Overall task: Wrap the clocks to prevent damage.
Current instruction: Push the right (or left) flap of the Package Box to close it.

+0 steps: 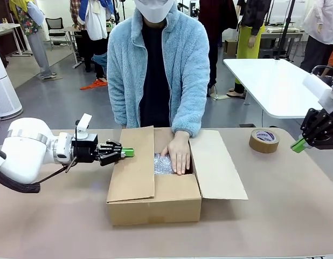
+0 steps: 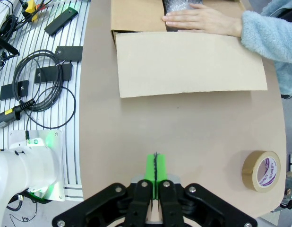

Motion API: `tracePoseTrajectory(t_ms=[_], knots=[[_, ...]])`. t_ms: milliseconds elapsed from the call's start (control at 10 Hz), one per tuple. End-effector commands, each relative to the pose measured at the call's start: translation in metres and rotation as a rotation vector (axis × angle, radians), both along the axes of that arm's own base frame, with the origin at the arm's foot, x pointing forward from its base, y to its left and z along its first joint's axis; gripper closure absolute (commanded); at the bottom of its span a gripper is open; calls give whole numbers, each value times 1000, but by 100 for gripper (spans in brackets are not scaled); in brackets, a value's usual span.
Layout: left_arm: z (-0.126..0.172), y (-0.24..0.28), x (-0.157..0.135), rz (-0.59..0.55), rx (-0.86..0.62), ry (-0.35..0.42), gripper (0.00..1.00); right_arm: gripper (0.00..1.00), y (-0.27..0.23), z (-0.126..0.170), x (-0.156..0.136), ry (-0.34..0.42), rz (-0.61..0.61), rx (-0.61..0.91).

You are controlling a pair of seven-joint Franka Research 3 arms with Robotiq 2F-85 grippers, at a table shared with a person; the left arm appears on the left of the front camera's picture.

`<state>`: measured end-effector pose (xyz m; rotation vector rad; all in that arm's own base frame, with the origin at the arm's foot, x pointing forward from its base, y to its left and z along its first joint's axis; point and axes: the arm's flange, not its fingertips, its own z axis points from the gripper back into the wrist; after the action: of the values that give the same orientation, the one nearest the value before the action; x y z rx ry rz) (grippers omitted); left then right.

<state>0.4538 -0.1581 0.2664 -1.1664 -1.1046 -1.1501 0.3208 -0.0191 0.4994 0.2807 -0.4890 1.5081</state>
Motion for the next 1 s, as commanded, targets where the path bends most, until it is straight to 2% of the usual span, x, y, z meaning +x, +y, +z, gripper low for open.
tracePoseTrajectory(t_ms=[0, 600, 900], knots=[[-12, 4, -4, -29, 4, -33, 100, 99, 0, -1, 2, -1, 19, 36], [-16, 1, -11, -87, 38, -45, 100, 99, 0, -1, 2, -1, 19, 36], [-13, -5, -19, -187, 51, -131, 100, 99, 0, -1, 2, -1, 19, 36]])
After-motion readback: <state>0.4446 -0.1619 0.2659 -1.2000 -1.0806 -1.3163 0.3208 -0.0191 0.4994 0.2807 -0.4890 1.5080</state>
